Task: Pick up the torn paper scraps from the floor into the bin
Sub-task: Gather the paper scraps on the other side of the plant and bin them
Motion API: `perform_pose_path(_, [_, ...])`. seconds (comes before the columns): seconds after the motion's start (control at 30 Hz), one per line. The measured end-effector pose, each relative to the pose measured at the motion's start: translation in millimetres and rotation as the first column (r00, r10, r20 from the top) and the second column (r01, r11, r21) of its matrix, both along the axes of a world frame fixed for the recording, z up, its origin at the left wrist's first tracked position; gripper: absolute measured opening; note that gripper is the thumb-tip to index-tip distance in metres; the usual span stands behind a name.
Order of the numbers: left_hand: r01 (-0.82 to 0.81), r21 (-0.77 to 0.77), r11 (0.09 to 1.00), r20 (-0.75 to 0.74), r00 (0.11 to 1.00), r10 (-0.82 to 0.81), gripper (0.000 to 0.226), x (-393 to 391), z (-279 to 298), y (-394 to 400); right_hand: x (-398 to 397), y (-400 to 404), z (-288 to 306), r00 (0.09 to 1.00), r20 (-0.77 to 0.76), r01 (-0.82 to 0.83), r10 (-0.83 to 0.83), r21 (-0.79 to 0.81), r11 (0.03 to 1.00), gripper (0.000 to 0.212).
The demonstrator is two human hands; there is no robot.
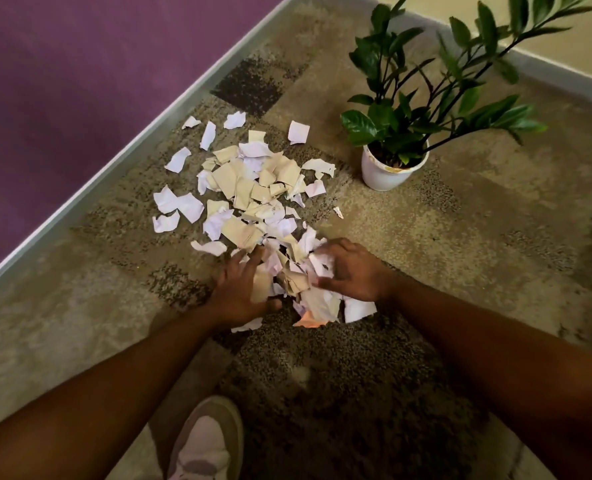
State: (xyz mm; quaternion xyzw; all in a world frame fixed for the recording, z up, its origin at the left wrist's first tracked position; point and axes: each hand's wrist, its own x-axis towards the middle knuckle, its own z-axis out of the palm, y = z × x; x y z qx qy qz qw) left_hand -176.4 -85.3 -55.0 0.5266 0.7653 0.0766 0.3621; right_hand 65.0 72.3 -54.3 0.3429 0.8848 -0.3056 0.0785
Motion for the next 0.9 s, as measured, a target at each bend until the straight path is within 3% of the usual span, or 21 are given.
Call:
perform_pose_path(0.13, [0.025, -0.035, 0.999, -0.118, 0.993, -0.029, 0.137, 9.7, 7.1, 0.4, 18.0, -0.4, 20.2, 0.997, 0.078, -0.011, 0.015, -0.051, 0.999, 0.127])
perform_pose_path(0.27, [0.161, -0.090, 0.983, -0.214, 0.961, -0.177, 0.139, 44.6, 16.8, 9.5, 6.9, -33.4, 22.4, 0.980, 0.177, -0.075, 0.094, -0.110, 0.991, 0.140])
perform_pose_path(0.33, [0.175, -0.071, 0.982, -0.267, 0.945, -0.188, 0.123, 59.5, 14.3, 12.5, -2.3, -51.2, 18.6, 0.970, 0.239, -0.036, 0.048, -0.056, 0.998, 0.142])
perform_pose_path(0.43, [0.137, 0.000, 0.991, -0.312, 0.941, -0.130, 0.101, 60.0, 4.7, 15.2, -9.1, -66.1, 12.2, 0.970, 0.239, 0.028, -0.042, 0.063, 0.998, 0.130])
perform_pose_path(0.53, [0.101, 0.046, 0.994, -0.289, 0.954, -0.084, 0.082, 55.2, -0.6, 19.0, -11.1, -69.4, 7.5, 0.974, 0.206, 0.061, -0.094, 0.160, 0.985, 0.100])
perform_pose_path(0.7, [-0.048, 0.152, 0.987, -0.198, 0.977, 0.078, 0.042, 59.6, -5.8, 25.7, -12.3, -67.4, 2.9, 0.983, 0.145, 0.082, -0.109, 0.183, 0.980, 0.079])
perform_pose_path(0.9, [-0.085, 0.183, 0.979, -0.105, 0.989, 0.105, 0.030, 61.1, 0.3, 39.4, -6.9, -56.9, -16.6, 0.970, -0.154, 0.207, -0.187, 0.127, 0.970, 0.046])
